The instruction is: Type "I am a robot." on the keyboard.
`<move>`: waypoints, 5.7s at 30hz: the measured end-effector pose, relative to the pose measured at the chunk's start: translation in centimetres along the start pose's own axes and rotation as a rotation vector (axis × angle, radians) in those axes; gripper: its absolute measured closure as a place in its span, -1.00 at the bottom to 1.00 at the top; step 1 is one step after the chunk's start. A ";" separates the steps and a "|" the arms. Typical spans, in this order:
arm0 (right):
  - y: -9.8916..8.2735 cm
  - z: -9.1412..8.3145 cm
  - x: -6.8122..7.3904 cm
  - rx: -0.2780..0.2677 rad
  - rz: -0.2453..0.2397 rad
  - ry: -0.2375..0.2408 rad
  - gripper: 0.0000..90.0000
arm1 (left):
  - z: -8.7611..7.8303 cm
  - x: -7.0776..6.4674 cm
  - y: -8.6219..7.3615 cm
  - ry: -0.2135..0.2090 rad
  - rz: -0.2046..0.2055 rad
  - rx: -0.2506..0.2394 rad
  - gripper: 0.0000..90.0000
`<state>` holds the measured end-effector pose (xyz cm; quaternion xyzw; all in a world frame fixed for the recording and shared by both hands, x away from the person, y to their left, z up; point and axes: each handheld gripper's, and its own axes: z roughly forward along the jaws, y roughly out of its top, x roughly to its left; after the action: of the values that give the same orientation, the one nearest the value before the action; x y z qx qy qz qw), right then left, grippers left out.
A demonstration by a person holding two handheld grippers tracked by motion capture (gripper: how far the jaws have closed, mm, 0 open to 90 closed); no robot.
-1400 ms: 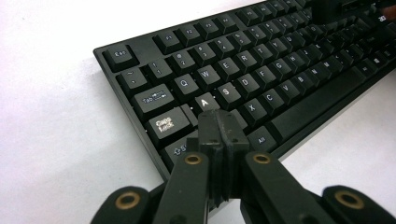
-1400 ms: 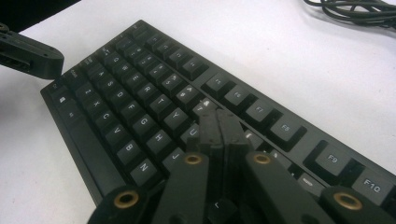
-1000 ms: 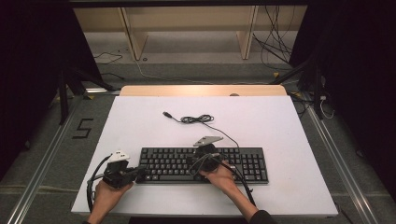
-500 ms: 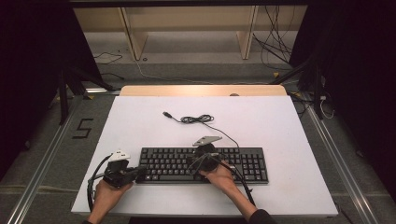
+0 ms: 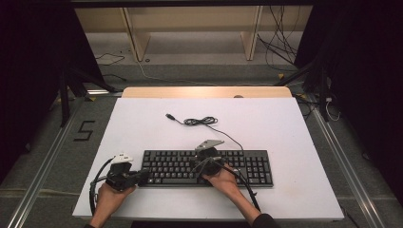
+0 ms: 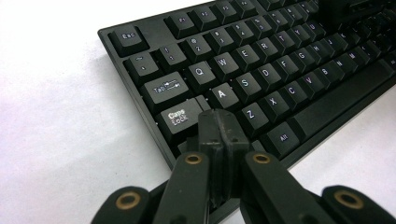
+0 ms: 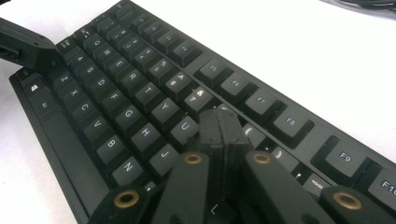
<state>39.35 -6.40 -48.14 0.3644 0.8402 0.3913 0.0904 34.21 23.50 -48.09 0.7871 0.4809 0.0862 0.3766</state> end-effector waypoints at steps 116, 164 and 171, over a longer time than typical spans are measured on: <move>-1.2 -4.7 1.6 -0.087 0.010 0.162 0.13 | -0.4 -0.6 1.0 -0.075 -0.011 -0.227 0.31; -1.4 -5.4 1.8 -0.104 0.018 0.148 -0.26 | 1.7 -0.2 1.2 -0.012 0.013 -0.100 0.98; -1.4 -5.4 1.8 -0.101 0.018 0.146 -0.26 | 2.1 -0.3 1.1 -0.027 0.003 -0.084 0.98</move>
<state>34.96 -8.97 -45.33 0.3376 0.8204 0.4594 0.0437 35.87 21.94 -48.71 0.7724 0.4704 0.0962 0.4158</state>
